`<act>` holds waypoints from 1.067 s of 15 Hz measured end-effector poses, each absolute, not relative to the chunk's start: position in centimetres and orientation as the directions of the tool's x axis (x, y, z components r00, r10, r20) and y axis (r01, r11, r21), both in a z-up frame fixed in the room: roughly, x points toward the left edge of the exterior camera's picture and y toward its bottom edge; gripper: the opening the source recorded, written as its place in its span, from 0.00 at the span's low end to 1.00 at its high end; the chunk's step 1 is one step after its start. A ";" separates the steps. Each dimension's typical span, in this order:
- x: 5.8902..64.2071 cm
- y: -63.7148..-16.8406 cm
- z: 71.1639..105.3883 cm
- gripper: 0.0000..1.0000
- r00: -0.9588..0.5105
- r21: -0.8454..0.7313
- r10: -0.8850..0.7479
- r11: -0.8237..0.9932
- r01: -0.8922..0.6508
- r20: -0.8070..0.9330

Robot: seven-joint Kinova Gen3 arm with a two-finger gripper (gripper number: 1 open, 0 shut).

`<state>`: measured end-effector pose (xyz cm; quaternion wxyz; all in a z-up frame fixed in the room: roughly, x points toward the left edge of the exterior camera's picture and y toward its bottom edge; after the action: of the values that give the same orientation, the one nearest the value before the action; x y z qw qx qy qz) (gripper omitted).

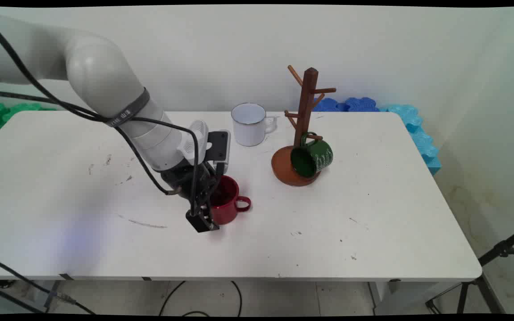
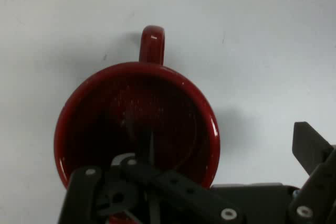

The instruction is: Pick up the green mug from the rack

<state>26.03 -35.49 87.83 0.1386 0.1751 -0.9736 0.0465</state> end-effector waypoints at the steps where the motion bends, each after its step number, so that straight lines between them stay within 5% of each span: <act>1: 25.9 -35.5 88.2 1.00 -0.894 -0.040 -0.335 0.931 -0.362 0.297; 10: 23.9 -37.0 95.2 1.00 -0.769 -0.030 -0.428 0.865 -0.500 0.475; 16: 23.0 -38.9 96.1 1.00 -0.590 0.015 -0.486 0.780 -0.626 0.645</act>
<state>22.95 -38.94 96.13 0.3263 0.3142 -0.8850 0.1073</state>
